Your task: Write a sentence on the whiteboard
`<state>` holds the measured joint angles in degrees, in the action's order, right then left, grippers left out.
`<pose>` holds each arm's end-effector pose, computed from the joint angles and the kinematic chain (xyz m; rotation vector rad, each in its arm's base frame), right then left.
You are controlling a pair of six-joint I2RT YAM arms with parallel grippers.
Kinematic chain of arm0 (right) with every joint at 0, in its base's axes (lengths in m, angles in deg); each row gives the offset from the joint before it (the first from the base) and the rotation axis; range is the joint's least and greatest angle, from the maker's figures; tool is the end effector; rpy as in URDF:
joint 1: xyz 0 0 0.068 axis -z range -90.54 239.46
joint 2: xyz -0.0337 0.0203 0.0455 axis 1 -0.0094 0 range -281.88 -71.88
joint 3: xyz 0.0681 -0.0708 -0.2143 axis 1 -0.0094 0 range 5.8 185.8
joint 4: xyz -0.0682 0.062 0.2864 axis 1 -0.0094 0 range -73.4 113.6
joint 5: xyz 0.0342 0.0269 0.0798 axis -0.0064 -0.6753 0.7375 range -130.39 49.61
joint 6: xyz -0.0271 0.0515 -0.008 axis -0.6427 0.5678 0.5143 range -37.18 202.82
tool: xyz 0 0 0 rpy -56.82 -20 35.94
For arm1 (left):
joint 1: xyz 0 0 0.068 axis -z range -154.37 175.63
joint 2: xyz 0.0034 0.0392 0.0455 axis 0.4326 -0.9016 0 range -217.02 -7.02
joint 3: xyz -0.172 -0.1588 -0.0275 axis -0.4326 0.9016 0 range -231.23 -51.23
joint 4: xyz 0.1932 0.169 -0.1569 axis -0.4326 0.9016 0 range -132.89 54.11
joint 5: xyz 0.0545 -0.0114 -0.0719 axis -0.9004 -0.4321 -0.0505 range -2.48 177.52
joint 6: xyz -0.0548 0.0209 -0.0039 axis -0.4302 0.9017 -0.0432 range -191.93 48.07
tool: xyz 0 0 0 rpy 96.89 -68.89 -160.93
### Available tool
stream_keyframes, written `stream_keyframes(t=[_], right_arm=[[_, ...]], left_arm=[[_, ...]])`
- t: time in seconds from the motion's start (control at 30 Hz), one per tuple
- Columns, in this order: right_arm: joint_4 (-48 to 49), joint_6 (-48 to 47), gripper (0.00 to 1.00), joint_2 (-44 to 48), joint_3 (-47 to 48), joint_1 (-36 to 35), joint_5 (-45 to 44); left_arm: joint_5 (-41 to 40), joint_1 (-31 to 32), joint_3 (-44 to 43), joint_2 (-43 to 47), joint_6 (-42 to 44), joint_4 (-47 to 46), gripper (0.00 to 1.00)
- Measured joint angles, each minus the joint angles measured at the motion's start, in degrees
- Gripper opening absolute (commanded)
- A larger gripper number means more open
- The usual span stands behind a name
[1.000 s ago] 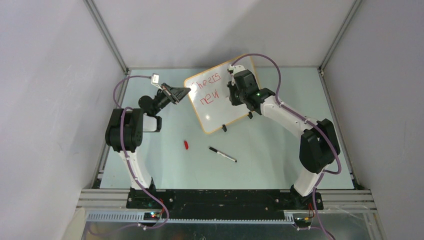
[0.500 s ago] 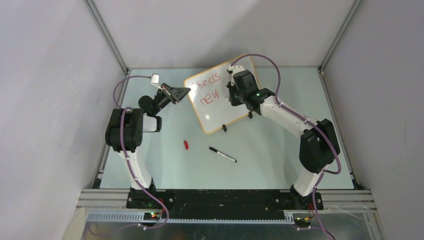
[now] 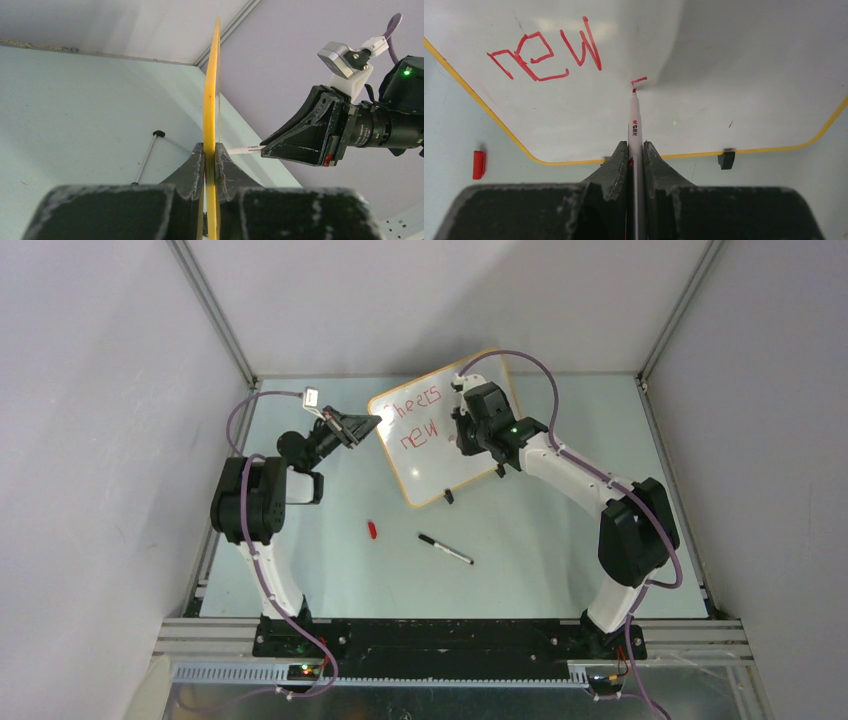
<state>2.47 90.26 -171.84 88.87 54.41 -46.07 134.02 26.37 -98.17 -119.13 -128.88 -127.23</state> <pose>0.3646 0.2506 0.2381 -0.4832 2.1941 0.2930 0.3769 -0.0357 0.1213 0.0779 1.4732 -1.3320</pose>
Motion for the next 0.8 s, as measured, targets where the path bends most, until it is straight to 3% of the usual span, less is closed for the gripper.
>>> stream_keyframes(t=[0.8], right_arm=[[-0.83,-0.17,0.0,0.0,0.0,-0.09,-1.46]], left_arm=[[0.0,0.0,0.0,0.04,0.0,0.0,0.0]])
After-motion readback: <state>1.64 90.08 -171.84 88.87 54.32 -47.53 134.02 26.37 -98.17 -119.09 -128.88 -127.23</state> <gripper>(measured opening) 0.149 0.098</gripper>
